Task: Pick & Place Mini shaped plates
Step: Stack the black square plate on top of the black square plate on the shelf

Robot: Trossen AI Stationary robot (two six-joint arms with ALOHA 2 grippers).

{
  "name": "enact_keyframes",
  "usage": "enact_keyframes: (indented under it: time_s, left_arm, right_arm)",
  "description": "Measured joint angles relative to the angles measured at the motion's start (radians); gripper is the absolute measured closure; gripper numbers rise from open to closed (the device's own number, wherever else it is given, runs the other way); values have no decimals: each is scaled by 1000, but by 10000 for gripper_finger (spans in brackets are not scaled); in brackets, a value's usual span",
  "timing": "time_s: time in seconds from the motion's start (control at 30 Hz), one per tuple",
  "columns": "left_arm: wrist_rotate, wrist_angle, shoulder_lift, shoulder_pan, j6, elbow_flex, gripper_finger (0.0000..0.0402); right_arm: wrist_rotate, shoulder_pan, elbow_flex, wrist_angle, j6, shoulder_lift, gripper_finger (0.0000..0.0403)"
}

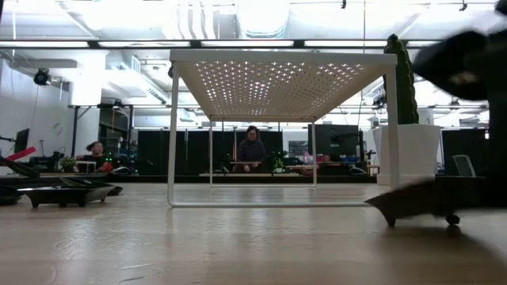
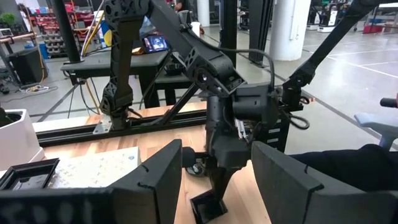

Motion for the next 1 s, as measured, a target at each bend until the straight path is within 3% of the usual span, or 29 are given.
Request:
enact_keyframes:
  time_s: [0.27,0.63,1.0]
  left_arm:
    - [0,-1,0,0,0,0,213]
    - [12,-2,0,0,-13,0,213]
    - [15,-1,0,0,-17,-16,213]
  right_arm:
    - [74,2,140,-124,-120,-12,395]
    - [345,16,337,-475,-199,-13,394]
    - [443,-31,446,-701,-275,-32,394]
